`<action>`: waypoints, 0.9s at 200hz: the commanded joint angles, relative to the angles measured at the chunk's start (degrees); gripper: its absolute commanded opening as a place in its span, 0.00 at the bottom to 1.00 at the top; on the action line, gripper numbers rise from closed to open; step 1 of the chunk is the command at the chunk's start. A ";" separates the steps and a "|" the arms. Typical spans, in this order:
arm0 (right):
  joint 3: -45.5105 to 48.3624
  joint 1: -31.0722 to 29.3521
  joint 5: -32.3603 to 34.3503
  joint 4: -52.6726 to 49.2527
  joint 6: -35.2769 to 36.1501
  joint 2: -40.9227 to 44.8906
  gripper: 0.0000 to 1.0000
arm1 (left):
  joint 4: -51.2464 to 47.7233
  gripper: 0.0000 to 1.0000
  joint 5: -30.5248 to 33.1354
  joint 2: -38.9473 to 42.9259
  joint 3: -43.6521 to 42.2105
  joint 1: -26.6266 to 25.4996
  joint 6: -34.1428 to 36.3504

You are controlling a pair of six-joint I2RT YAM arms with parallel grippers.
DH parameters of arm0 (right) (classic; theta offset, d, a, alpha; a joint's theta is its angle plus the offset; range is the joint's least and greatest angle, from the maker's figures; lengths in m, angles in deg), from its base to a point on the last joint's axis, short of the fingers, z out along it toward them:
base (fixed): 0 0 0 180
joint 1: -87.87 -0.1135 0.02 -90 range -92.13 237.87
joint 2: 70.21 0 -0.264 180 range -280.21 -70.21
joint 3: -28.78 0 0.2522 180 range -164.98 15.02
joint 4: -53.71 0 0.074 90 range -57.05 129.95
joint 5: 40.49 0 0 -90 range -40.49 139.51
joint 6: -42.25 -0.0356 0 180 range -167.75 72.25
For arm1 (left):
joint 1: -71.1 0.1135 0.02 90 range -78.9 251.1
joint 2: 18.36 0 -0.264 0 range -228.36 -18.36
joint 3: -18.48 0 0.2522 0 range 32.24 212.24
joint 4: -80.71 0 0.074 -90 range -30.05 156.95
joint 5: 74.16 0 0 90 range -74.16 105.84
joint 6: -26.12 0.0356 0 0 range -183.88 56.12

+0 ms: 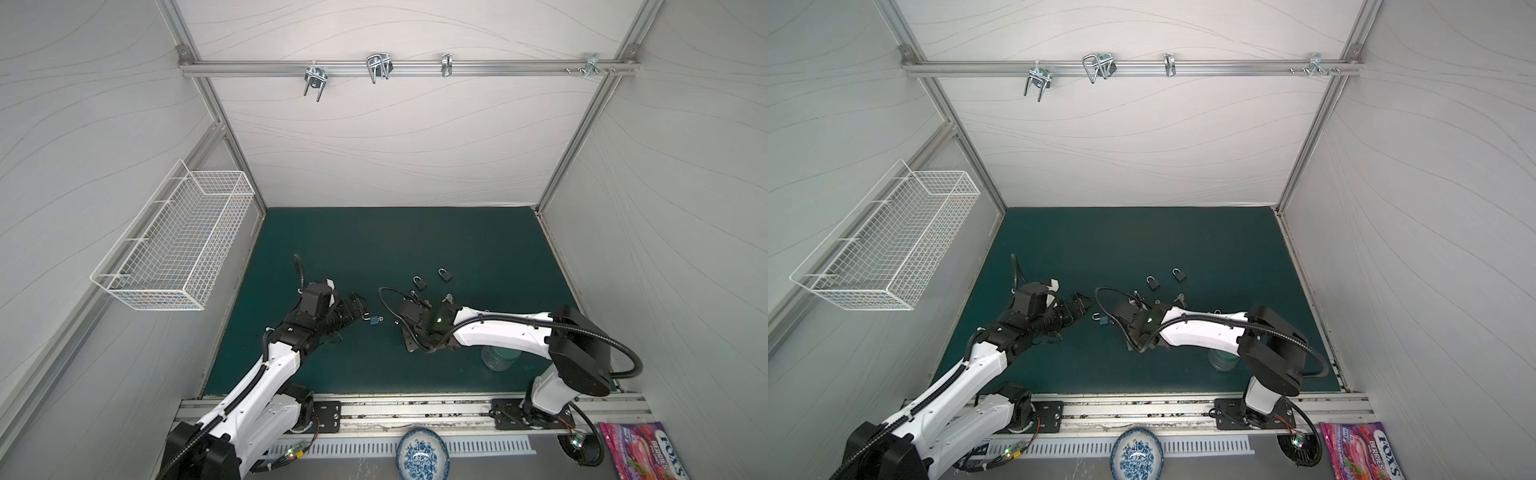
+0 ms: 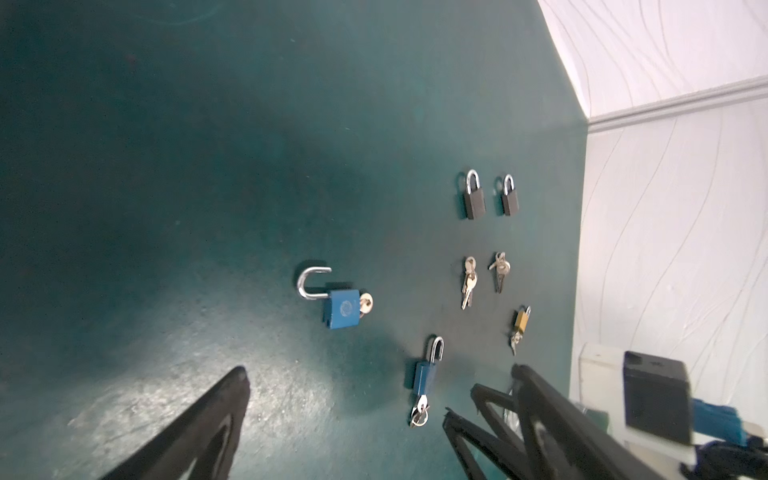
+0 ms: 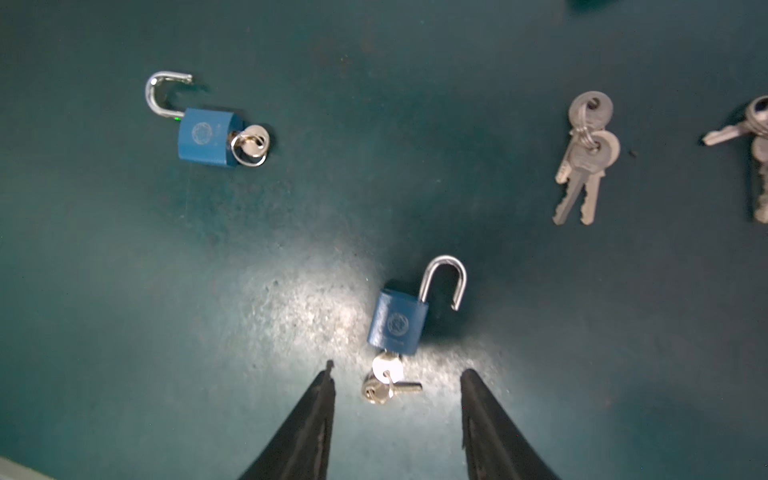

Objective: Lock with the key

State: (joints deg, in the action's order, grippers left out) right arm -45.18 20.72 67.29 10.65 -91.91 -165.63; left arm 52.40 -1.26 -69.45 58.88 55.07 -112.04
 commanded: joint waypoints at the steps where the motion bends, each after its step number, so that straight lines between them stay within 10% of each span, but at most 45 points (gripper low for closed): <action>1: -2.21 -0.21 0.80 -3.10 -1.11 -2.80 0.50 | 2.57 0.99 -3.95 0.99 0.36 1.08 -1.06; 180: -3.97 1.68 -1.52 -2.41 0.40 -12.77 0.33 | 0.81 0.99 -3.10 0.39 3.58 1.27 2.21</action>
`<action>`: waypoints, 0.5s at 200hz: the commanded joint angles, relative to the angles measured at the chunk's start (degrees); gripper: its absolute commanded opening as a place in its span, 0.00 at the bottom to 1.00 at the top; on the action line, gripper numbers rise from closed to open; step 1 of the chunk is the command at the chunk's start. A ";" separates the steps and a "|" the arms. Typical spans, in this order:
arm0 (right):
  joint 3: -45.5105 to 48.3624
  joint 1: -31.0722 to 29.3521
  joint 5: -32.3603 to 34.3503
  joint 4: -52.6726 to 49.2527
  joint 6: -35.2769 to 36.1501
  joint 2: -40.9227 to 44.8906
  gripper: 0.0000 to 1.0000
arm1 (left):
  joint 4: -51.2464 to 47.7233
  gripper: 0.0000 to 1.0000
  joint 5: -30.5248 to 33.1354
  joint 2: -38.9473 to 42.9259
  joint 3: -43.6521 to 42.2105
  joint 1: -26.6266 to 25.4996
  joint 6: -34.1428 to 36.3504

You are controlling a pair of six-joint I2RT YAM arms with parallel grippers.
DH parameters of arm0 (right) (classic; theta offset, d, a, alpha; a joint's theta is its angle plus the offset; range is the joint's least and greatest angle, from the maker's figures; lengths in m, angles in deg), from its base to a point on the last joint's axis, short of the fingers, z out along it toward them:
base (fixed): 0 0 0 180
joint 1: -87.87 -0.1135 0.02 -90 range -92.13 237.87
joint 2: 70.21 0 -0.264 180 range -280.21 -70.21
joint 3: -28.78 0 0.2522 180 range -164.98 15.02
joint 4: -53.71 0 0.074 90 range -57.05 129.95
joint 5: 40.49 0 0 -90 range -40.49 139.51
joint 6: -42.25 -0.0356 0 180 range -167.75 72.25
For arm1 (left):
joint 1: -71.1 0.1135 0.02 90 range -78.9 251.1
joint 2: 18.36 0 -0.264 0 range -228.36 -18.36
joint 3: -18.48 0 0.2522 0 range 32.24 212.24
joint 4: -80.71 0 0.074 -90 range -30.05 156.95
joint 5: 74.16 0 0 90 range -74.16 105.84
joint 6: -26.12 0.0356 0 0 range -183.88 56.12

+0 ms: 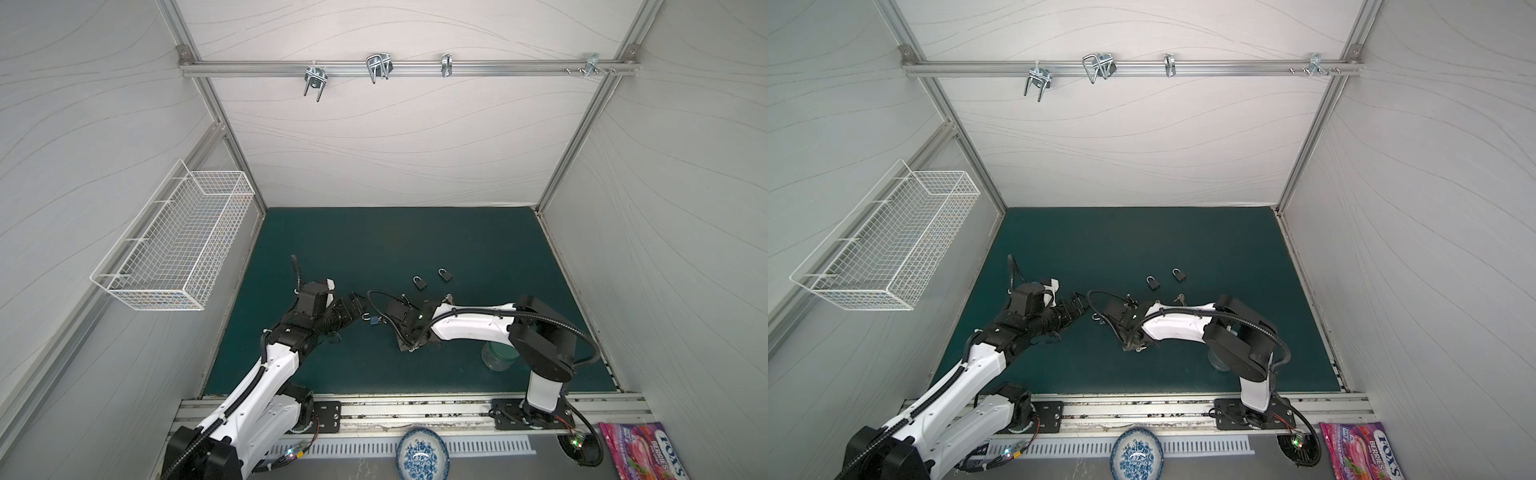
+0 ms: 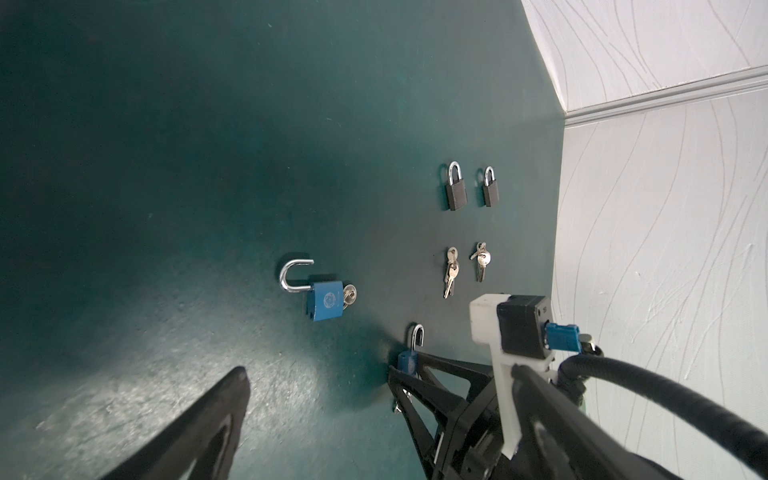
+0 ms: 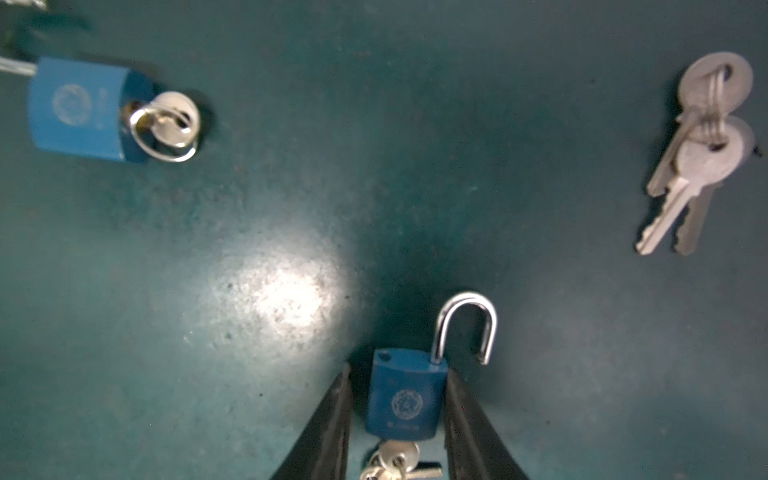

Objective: Lock with the key

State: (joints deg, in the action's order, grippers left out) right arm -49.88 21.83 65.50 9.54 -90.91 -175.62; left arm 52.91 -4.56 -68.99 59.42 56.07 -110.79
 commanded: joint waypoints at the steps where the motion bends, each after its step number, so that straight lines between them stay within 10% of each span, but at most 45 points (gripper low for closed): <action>1: 0.74 0.56 0.27 -1.31 -0.61 -2.79 0.33 | 0.28 0.99 0.24 -0.08 3.04 0.26 1.00; 100: 7.28 1.33 -2.34 7.12 6.94 15.40 0.05 | -1.87 0.99 -1.48 2.07 8.26 0.26 4.04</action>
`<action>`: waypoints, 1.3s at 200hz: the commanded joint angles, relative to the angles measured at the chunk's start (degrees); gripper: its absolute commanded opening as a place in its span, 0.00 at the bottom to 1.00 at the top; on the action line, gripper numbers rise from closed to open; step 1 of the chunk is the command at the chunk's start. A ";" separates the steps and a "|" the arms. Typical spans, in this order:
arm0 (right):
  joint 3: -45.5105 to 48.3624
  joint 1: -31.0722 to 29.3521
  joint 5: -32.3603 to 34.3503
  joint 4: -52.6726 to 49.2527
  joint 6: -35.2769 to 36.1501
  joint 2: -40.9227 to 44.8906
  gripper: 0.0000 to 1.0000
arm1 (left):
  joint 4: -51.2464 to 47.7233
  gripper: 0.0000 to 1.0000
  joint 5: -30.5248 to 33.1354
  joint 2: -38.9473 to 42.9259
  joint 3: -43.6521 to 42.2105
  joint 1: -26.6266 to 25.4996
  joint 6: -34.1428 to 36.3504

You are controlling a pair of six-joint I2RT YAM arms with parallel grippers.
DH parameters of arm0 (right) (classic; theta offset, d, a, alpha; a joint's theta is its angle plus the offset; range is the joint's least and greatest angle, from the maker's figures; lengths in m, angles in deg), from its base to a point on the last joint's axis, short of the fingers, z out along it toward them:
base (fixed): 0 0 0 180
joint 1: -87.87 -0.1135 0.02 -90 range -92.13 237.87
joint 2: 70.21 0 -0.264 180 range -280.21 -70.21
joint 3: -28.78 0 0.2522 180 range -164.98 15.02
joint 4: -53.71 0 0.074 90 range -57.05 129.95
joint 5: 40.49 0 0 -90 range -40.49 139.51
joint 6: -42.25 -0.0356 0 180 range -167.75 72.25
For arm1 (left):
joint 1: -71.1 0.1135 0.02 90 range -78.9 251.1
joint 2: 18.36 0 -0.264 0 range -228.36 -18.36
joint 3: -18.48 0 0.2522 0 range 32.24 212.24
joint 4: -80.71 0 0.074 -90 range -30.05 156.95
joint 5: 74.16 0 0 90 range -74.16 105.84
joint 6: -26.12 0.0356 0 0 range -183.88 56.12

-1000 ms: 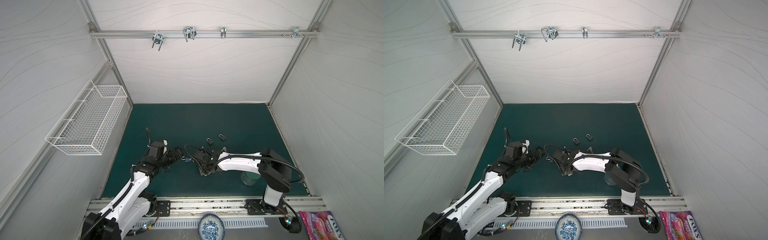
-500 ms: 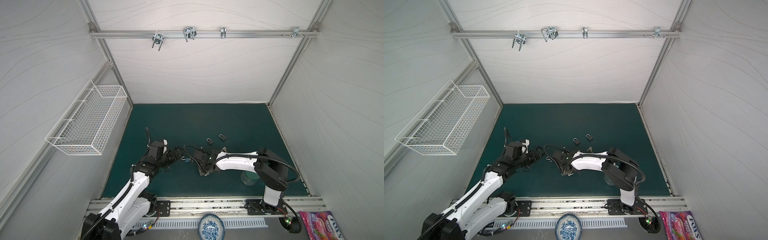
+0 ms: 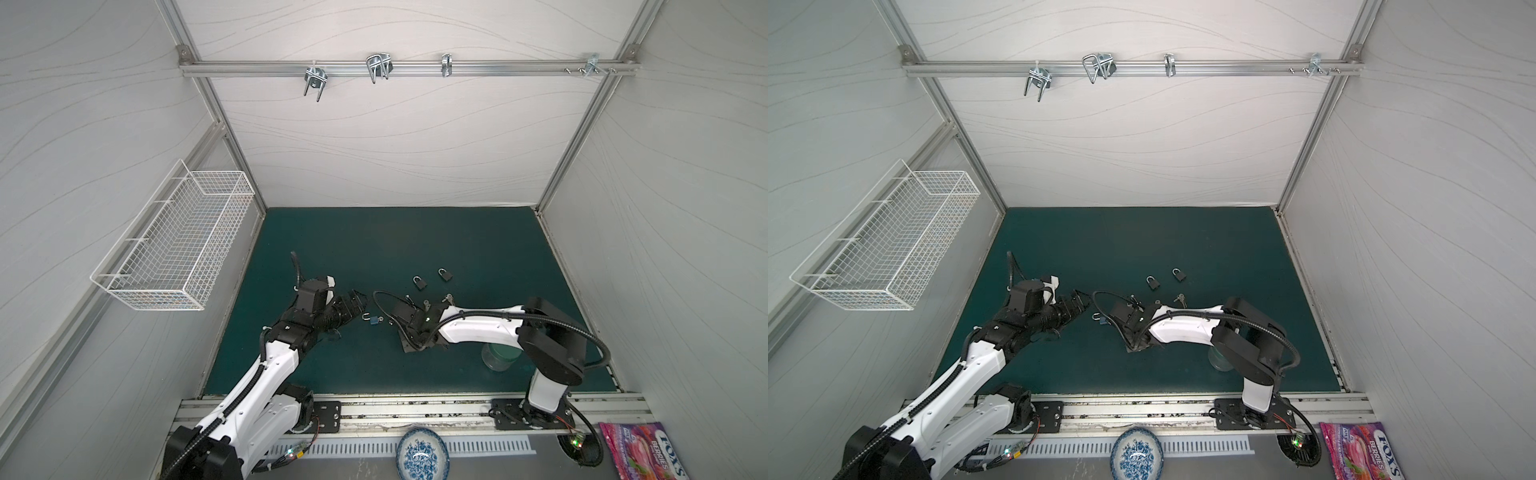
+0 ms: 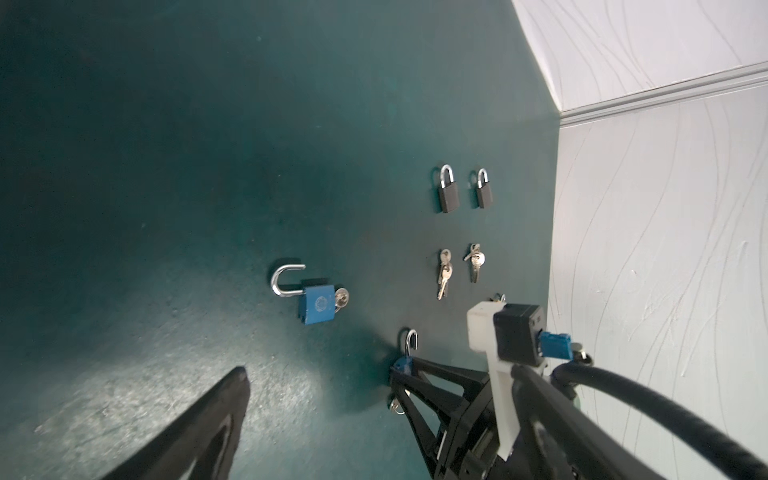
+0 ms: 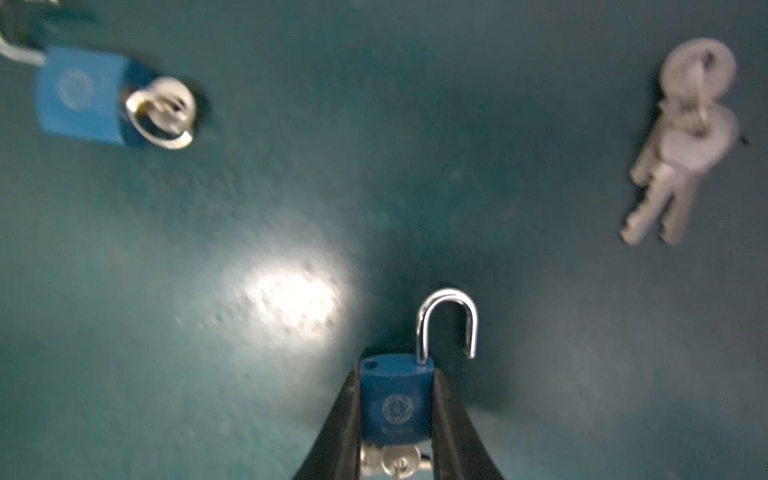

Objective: Lock with the key

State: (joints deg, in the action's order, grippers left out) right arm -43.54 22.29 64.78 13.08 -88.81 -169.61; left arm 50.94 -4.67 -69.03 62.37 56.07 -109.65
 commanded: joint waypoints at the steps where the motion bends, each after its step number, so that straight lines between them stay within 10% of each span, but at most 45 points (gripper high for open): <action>1: 1.02 0.93 -1.72 3.71 5.11 9.74 0.05 | 0.14 0.99 -1.46 2.23 5.43 0.26 3.03; 50: 2.53 6.18 -8.59 12.19 21.61 30.22 0.00 | 1.76 0.96 -10.18 2.43 17.05 0.26 6.27; 105: 0.01 18.55 -33.64 11.27 25.04 42.37 0.00 | 12.61 0.93 -23.07 -1.50 27.03 -0.21 2.26; 154: -3.90 24.22 -57.07 10.95 26.66 39.67 0.00 | 16.14 0.93 -24.37 -3.70 29.96 -8.94 3.59; 260: -4.27 26.66 -70.63 17.91 22.19 39.59 0.00 | 24.51 0.92 -28.41 -5.64 30.17 -15.51 0.37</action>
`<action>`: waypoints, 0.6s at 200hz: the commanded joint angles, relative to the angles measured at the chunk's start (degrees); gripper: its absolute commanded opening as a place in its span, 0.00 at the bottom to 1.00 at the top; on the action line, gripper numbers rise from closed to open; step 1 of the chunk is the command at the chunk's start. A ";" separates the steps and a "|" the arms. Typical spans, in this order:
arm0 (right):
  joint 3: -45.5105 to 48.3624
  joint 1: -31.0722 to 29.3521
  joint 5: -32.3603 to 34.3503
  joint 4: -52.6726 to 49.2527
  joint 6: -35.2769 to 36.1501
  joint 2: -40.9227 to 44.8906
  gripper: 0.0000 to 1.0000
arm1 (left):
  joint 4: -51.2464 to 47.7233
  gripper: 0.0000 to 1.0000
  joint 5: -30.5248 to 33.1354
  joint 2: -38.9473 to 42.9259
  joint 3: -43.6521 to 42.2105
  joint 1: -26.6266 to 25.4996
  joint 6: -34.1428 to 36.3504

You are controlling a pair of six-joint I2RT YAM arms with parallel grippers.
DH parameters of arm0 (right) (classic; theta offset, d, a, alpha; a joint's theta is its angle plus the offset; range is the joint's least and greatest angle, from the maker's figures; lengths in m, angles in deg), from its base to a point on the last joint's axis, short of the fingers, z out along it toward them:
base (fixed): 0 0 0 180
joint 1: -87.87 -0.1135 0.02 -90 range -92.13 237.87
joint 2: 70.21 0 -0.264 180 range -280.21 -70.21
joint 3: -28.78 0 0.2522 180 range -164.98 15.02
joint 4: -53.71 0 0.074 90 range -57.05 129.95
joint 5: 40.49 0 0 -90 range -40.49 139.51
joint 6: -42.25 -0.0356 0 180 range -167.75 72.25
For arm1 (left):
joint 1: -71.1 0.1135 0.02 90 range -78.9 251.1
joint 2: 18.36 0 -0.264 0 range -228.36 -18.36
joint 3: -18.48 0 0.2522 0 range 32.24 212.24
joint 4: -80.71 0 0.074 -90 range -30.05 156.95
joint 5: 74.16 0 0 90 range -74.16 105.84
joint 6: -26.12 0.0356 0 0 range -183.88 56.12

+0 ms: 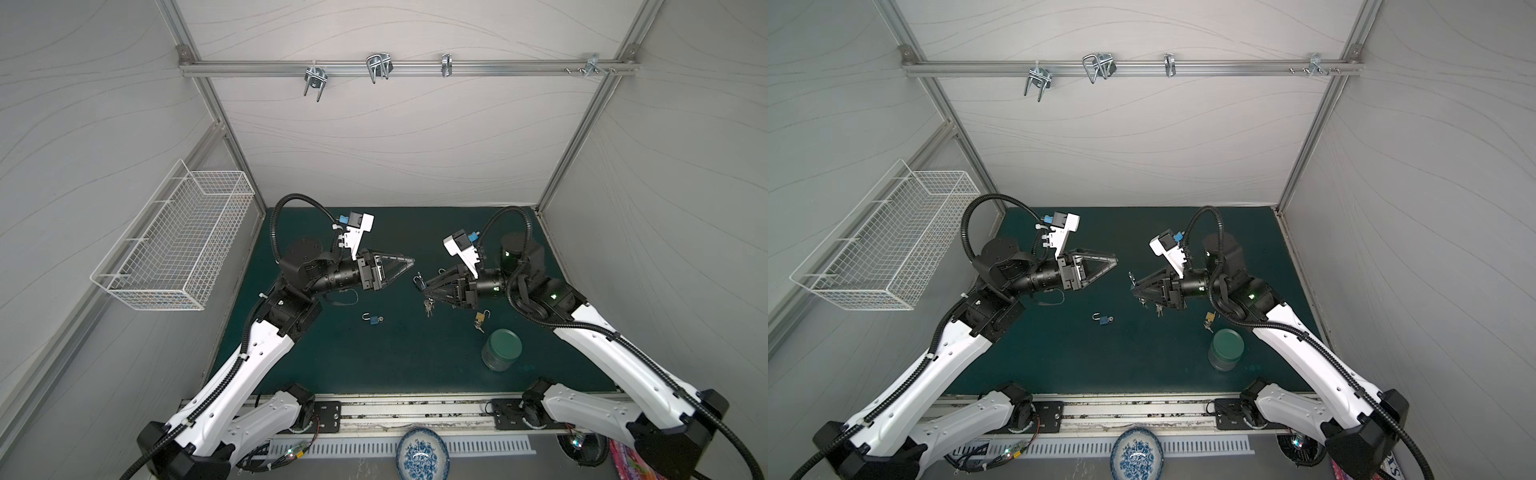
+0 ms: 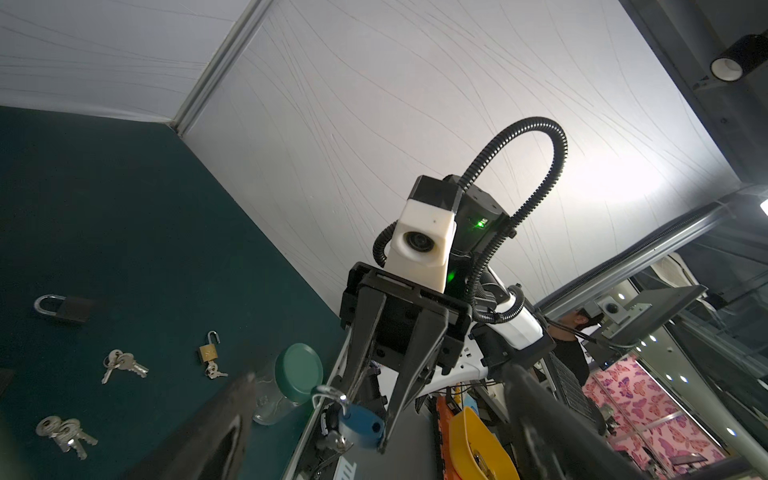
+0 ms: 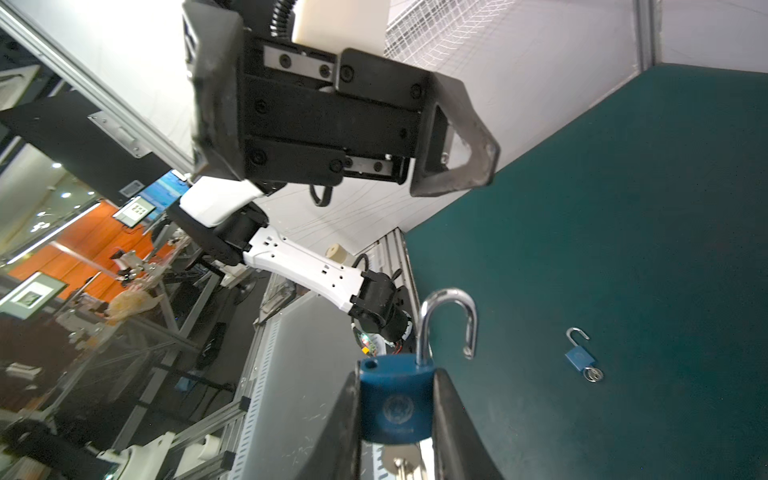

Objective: Lock with the key

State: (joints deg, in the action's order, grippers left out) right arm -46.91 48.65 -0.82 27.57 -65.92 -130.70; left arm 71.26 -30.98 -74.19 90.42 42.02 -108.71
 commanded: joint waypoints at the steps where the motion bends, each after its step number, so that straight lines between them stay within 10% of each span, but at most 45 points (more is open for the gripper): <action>1: -0.91 0.29 -5.04 3.42 -0.67 0.70 0.00 | 4.20 0.92 -2.11 -0.49 2.13 -1.48 -0.58; 120: -0.85 0.29 -6.32 5.73 -2.40 0.27 0.00 | 9.78 0.76 -6.78 -5.60 3.51 -7.52 -0.79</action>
State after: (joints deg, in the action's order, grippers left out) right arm -46.89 48.65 -7.11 32.16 -68.22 -130.68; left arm 76.23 -35.75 -79.48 90.74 35.13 -109.09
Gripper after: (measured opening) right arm 0.259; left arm 0.785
